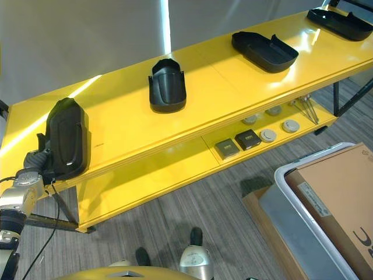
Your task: Move parts from the plastic box to the shelf.
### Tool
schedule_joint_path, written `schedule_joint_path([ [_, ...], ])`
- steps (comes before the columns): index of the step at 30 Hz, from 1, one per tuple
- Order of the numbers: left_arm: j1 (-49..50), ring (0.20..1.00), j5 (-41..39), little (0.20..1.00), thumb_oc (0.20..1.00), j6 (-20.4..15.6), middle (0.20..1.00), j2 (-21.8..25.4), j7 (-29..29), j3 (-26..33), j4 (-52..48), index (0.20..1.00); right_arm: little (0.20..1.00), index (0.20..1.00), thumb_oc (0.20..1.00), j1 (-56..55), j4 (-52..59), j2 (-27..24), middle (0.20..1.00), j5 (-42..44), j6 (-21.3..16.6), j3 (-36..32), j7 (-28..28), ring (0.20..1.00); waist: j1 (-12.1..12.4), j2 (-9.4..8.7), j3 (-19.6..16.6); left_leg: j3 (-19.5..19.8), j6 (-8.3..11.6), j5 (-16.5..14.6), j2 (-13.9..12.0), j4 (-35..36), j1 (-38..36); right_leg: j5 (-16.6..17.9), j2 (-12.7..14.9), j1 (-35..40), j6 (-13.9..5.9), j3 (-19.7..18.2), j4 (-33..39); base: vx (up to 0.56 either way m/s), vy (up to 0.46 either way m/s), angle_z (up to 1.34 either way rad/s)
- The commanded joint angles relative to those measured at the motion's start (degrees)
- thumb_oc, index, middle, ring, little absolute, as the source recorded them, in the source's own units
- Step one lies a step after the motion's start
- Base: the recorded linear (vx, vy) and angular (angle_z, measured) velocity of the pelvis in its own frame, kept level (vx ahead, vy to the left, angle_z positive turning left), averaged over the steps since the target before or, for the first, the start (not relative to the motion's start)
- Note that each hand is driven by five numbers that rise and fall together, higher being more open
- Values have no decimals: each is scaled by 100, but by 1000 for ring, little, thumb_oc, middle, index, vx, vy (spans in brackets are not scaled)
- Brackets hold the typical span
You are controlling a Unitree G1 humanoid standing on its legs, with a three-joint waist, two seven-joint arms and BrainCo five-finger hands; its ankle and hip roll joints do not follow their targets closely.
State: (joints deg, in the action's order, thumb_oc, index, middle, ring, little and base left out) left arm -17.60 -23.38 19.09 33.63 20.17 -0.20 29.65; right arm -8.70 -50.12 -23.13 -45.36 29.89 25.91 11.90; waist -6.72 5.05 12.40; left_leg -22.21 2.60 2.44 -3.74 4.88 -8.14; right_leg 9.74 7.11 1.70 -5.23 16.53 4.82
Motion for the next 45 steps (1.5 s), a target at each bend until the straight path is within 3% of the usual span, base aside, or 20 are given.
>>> schedule_joint_path([
  [1, -817, 200, 423, 200, 200, -52, 200, 287, 239, 18, 438, 200, 1000, 1000, 1000, 23, -55, 26, 1000, -55, 161, 300, 30, 1000, 9, -167, 82, 214, -39, -423, -2, -364, 201, -1085, 94, 250, -379, -320, -509, 0, 0, 0],
  [9, -1096, 200, 420, 200, 200, 86, 200, 288, 658, -44, 1172, 200, 1000, 1000, 1000, -58, -52, 101, 1000, 49, 175, 413, -7, 1000, -76, -193, 28, 157, -45, -453, -14, -378, 146, -1110, 66, 332, -367, -371, -455, 26, -20, -2],
  [25, -1549, 200, 589, 200, 200, 3, 200, 331, 981, -179, 1730, 200, 1000, 1000, 1000, 24, -103, 5, 1000, 565, 122, 482, -241, 1000, -198, -258, 225, 105, -44, -482, -44, -457, 274, -1111, 16, 212, -327, -531, -428, -2, -9, -3],
  [28, -1788, 200, 739, 200, 200, 195, 200, 584, 741, -141, 1892, 200, 1000, 1000, 1000, -33, -72, -113, 1000, 739, -6, 493, -200, 1000, -228, -333, 258, 44, -32, -468, -68, -438, 216, -1073, -5, 271, -331, -544, -360, 38, -62, 0],
  [35, -2249, 200, 638, 200, 200, 195, 200, 967, 434, -531, 2319, 200, 1000, 1000, 1000, 102, -358, -320, 1000, 973, -415, 458, -49, 1000, -143, -413, 218, 72, -8, -473, -92, -457, 233, -1027, -28, 264, -366, -551, -332, 29, -52, 0],
  [36, -2324, 526, 665, 526, 526, 192, 526, 998, 434, -623, 2400, 526, 1000, 1000, 1000, 167, -396, -354, 1000, 1068, -436, 473, 12, 1000, -108, -428, 220, 101, -10, -476, -90, -467, 236, -1015, -28, 273, -375, -551, -324, 24, -52, 0],
  [37, -2363, 1000, 635, 1000, 1000, 208, 1000, 1015, 429, -669, 2449, 1000, 1000, 1000, 1000, 196, -435, -362, 1000, 1095, -466, 474, 32, 1000, -94, -431, 217, 117, -12, -477, -83, -467, 233, -1006, -28, 276, -384, -553, -320, 21, -38, 0],
  [45, -2522, 1000, 615, 1000, 1000, 140, 1000, 1034, 259, -834, 2695, 1000, 1000, 1000, 1000, 416, -625, -354, 1000, 1197, -469, 548, 269, 1000, 15, -440, 121, 175, -18, -498, -59, -453, 149, -997, -7, 389, -416, -486, -286, 19, -6, 1],
])
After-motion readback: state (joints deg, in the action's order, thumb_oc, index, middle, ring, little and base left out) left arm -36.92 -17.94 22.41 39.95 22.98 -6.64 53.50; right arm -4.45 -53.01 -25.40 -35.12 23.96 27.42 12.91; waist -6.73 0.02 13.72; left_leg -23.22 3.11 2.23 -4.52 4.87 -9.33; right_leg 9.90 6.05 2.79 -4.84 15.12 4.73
